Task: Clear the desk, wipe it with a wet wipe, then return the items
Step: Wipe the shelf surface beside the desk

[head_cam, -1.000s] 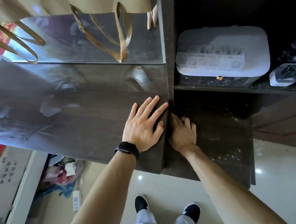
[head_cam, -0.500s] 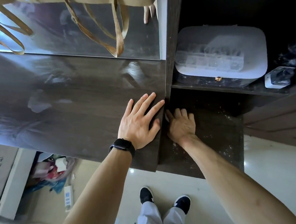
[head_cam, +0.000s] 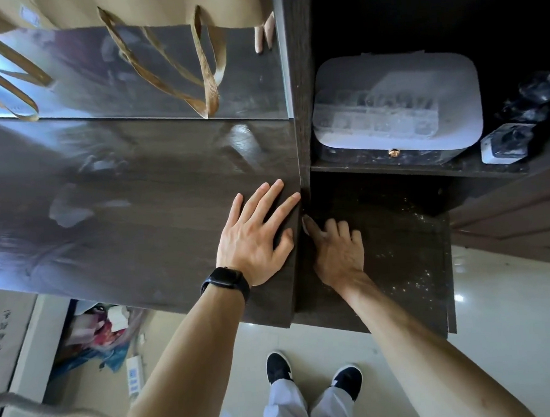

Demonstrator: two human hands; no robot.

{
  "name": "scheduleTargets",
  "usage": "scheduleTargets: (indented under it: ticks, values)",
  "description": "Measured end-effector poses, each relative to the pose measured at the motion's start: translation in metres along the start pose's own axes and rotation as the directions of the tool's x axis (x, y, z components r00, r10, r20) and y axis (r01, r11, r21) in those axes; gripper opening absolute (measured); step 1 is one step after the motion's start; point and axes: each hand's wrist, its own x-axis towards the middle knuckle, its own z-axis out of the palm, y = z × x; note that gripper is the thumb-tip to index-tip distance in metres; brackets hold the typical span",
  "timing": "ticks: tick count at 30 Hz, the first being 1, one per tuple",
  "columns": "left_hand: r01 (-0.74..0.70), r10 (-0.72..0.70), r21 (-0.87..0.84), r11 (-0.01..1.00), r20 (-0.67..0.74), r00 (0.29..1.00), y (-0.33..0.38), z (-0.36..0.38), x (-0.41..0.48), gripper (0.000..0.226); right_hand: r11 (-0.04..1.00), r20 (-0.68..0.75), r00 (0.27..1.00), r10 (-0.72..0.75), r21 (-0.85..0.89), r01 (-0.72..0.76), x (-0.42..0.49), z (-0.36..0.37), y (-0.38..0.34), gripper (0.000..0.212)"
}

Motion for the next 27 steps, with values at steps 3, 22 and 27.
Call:
scheduleTargets:
  ticks: [3, 22, 27]
  values:
    - [0.001, -0.001, -0.010, 1.000, -0.012, 1.000, -0.001, 0.000, 0.000, 0.059, 0.997, -0.012, 0.998, 0.057, 0.055, -0.056, 0.013, 0.001, 0.000, 0.071]
    - [-0.022, 0.022, -0.033, 0.999, 0.002, 1.000, -0.005, 0.003, 0.002, 0.059, 0.319, 0.306, 0.786, 0.537, 0.789, -0.525, 0.044, -0.020, -0.030, 0.023]
    - [-0.027, 0.027, -0.044, 0.999, 0.010, 1.000, -0.005, 0.002, 0.002, 0.060, 0.358, 0.253, 0.740, 0.623, 0.749, -0.558, 0.046, -0.025, -0.038, 0.024]
